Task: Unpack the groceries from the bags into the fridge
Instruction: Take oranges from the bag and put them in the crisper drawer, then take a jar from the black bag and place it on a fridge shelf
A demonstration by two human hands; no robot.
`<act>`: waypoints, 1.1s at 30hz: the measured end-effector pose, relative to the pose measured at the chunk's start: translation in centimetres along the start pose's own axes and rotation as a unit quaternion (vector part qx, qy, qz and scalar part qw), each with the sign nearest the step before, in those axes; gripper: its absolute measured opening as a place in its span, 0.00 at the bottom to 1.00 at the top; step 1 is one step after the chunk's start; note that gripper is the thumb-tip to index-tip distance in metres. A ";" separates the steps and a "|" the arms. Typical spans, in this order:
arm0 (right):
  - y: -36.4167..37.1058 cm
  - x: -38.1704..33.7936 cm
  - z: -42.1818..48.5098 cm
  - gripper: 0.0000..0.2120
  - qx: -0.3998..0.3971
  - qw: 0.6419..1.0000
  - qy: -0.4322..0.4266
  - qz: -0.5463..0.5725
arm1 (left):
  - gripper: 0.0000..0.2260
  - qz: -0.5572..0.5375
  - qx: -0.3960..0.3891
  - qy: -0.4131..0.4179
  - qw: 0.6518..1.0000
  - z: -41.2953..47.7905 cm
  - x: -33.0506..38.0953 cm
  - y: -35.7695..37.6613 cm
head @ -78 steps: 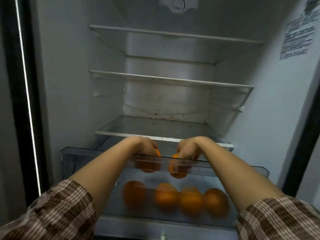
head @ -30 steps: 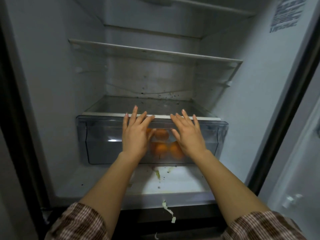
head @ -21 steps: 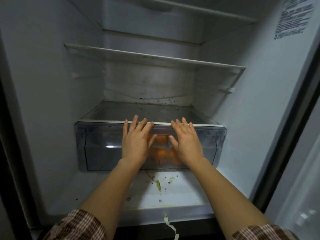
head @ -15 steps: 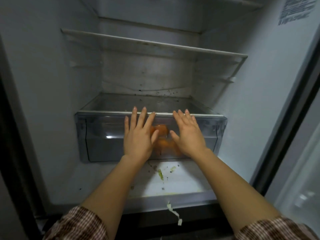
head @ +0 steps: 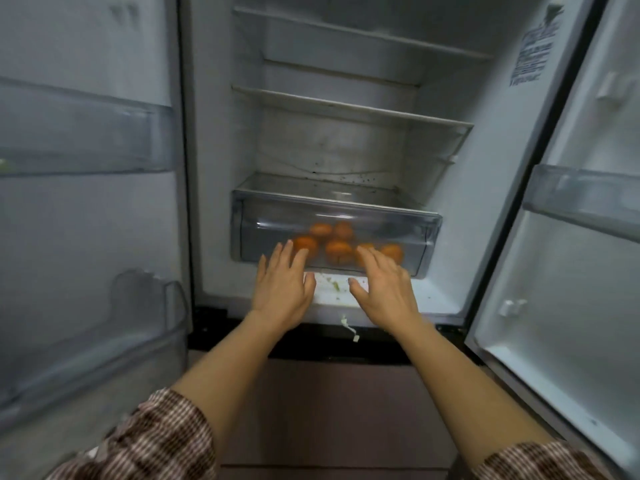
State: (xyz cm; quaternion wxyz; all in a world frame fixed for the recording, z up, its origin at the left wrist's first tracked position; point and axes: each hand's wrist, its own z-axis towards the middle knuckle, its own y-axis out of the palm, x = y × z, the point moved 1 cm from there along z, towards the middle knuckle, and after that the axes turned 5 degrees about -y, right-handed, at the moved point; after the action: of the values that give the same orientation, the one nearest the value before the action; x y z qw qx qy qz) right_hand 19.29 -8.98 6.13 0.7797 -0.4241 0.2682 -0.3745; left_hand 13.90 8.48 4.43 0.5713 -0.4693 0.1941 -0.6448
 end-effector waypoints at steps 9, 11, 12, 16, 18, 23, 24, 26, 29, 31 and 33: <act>-3.3 -10.6 -16.8 0.28 -0.076 0.993 -0.088 0.028 | 0.21 0.069 0.005 -0.076 0.995 -21.8 -2.1 -8.9; -4.3 -13.5 -20.1 0.29 -0.087 0.989 -0.114 0.047 | 0.21 0.087 0.005 -0.104 0.991 -26.6 -3.4 -11.5; -4.7 -15.0 -21.4 0.29 -0.091 0.986 -0.127 0.059 | 0.21 0.094 0.006 -0.122 0.988 -28.9 -4.1 -13.0; -6.6 -22.4 -25.7 0.28 -0.115 0.973 -0.180 0.088 | 0.20 0.136 0.025 -0.207 0.968 -37.0 -7.7 -20.1; -7.3 -26.9 -27.6 0.28 -0.118 0.964 -0.216 0.103 | 0.20 0.159 0.037 -0.246 0.956 -40.9 -9.9 -23.7; -8.0 -39.1 -33.8 0.28 -0.135 0.932 -0.297 0.160 | 0.18 0.175 0.067 -0.319 0.929 -50.8 -15.4 -31.8; -7.9 -41.7 -35.3 0.28 -0.145 0.923 -0.315 0.169 | 0.18 0.175 0.076 -0.335 0.923 -52.8 -16.6 -33.5; -7.6 -47.1 -38.1 0.28 -0.159 0.905 -0.349 0.184 | 0.18 0.183 0.088 -0.371 0.906 -57.0 -19.1 -37.1; -7.5 -55.7 -42.2 0.27 -0.164 0.883 -0.391 0.203 | 0.19 0.204 0.090 -0.422 0.879 -63.8 -23.1 -42.6; -7.7 -61.7 -45.0 0.27 -0.168 0.872 -0.405 0.218 | 0.20 0.217 0.088 -0.440 0.867 -68.5 -26.0 -46.1; -7.7 -67.6 -48.2 0.27 -0.182 0.863 -0.410 0.232 | 0.21 0.228 0.080 -0.462 0.854 -73.4 -29.0 -49.3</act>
State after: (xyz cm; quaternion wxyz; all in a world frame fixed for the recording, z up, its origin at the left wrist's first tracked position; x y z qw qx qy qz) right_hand -57.80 20.91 -4.34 0.7924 -0.5996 0.0784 0.0800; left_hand -76.86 27.55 -3.41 0.7616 -0.6085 -0.0423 -0.2188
